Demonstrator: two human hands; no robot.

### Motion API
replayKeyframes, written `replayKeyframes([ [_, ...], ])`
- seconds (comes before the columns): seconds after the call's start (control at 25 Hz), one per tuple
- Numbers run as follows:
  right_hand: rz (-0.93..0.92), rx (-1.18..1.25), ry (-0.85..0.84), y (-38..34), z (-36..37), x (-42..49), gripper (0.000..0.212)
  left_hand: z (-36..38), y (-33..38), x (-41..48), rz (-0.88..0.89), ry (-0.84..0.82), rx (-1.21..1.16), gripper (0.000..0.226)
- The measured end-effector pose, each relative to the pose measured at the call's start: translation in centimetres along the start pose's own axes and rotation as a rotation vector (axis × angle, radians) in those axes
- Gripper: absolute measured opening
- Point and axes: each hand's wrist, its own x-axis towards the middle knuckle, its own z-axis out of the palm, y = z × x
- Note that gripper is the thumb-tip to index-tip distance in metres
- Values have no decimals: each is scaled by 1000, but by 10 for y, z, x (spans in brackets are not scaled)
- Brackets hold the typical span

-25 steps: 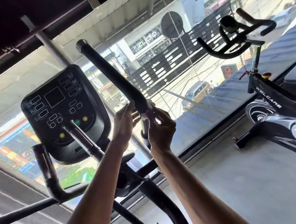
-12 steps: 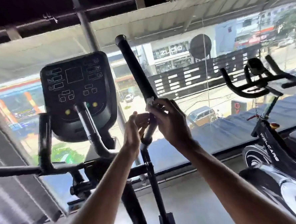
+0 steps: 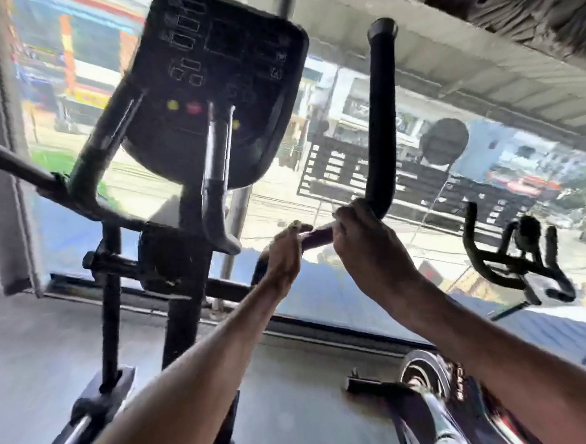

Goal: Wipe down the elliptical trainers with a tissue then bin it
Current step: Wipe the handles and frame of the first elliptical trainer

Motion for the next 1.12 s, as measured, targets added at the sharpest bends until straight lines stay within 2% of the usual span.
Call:
replayKeyframes([
  [0.12, -69, -90, -212, -16, 11, 12, 18, -10, -1, 1, -21, -6, 102, 44],
  [0.2, -39, -56, -330, -29, 24, 24, 14, -17, -8, 5, 8, -48, 232, 36],
  [0.28, -56, -44, -363, -40, 39, 36, 12, -25, -14, 8, 38, -81, 344, 43],
  [0.4, 25, -34, -524, -44, 44, 46, 15, -29, -19, 11, 69, -134, 455, 63],
  [0.56, 45, -75, -548, -41, 42, 47, 19, -35, -24, 16, 101, -137, 523, 72],
  [0.64, 74, -44, -594, -48, 57, 55, 18, -39, -30, 23, 73, -113, 471, 73],
  [0.72, 64, -45, -615, -53, 80, 65, 30, -42, -39, 31, 53, -90, 391, 70],
  [0.8, 40, -65, -679, -62, 99, 76, 33, -51, -42, 37, 55, -94, 322, 66],
  [0.92, -4, -42, -750, -76, 127, 80, 31, -58, -51, 43, 83, -101, 307, 60],
  [1.12, -47, -39, -716, -78, 129, 78, 27, -52, -63, 42, 103, -76, 392, 51],
])
